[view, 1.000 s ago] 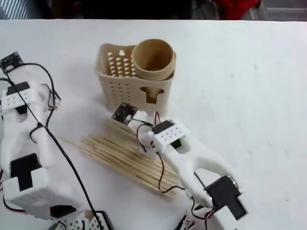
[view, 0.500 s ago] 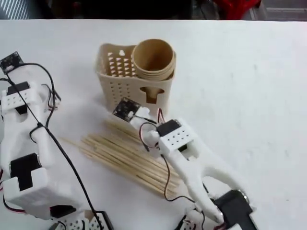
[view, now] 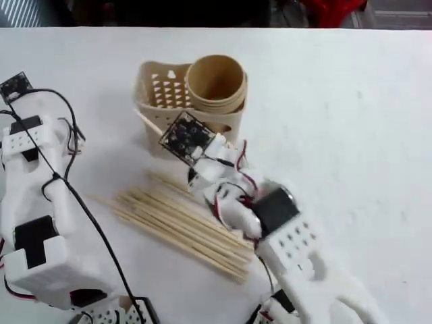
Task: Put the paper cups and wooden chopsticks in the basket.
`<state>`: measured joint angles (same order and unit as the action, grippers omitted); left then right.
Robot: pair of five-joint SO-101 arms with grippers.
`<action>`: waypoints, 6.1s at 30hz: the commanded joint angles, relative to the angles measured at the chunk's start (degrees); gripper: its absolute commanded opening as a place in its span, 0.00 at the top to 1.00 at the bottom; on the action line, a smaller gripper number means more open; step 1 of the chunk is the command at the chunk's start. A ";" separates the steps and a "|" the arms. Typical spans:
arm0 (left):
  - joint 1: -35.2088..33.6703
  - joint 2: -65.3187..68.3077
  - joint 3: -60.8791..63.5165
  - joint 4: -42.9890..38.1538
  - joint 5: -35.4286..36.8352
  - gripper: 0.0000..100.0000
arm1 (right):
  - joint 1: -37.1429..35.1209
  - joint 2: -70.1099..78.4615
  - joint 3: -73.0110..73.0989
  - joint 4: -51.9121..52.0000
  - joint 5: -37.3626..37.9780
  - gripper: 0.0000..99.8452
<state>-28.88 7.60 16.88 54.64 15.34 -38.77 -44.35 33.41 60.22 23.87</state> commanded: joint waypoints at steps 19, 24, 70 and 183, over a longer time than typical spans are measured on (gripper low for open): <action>-0.13 -0.22 -0.18 -0.62 0.53 0.83 | 3.30 33.80 -25.93 -56.66 -10.20 0.98; -0.13 -0.22 -0.18 -0.62 0.53 0.83 | 7.16 37.23 -25.76 -57.36 -16.97 0.98; -0.40 -0.31 1.32 -1.05 0.44 0.83 | 1.19 33.80 9.58 -13.85 4.13 0.81; -0.40 -0.31 1.32 -1.14 0.35 0.83 | 0.48 22.99 17.41 -16.04 11.34 0.81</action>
<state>-28.88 7.69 18.64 54.46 15.34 -41.14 -19.74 50.46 47.56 34.15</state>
